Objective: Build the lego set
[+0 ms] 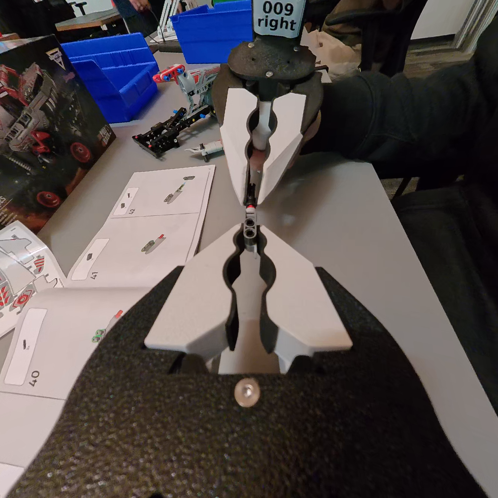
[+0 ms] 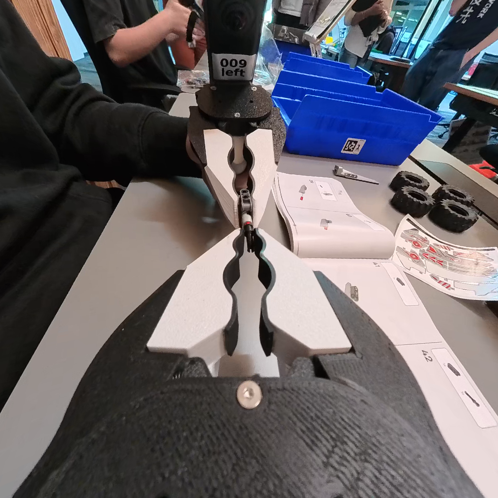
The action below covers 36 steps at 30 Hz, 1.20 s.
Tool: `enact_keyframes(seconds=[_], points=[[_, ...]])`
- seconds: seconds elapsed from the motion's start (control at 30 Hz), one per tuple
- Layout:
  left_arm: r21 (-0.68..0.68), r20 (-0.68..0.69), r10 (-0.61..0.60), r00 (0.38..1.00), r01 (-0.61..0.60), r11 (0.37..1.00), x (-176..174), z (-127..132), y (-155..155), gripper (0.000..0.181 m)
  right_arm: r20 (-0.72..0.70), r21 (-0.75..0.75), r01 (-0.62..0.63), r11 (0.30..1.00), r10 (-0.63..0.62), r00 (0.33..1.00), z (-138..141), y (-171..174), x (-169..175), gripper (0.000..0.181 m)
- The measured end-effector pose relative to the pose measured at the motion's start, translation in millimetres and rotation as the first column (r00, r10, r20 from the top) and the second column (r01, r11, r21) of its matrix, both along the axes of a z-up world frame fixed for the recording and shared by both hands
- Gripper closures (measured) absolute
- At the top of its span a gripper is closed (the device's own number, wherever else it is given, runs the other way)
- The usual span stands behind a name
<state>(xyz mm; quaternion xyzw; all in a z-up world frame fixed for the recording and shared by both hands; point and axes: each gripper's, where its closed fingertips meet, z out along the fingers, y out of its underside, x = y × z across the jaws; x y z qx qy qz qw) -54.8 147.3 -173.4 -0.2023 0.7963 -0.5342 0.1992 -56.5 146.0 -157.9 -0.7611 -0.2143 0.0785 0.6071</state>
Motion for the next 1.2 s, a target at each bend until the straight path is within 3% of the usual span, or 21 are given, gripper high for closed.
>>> enact_keyframes(seconds=[0.3, 0.53, 1.2], points=[[0.131, 0.011, -0.009, 1.000, 0.008, 0.991, -1.0, -16.2, -0.9, 0.177, 0.082, -0.101, -0.016, 0.995, 0.024, 0.996, -18.9, 0.1, -4.5, 0.177], [0.127, 0.011, -0.006, 1.000, 0.004, 0.992, -0.2, -15.9, -0.3, 0.177, 0.101, -0.091, 0.009, 0.996, 0.000, 0.995, -19.1, 1.9, -1.5, 0.177], [0.043, 0.018, -0.080, 0.997, 0.079, 0.996, -10.4, -4.3, -6.4, 0.177, -0.013, -0.062, 0.036, 0.997, -0.037, 0.999, -7.1, -4.6, -11.3, 0.176]])
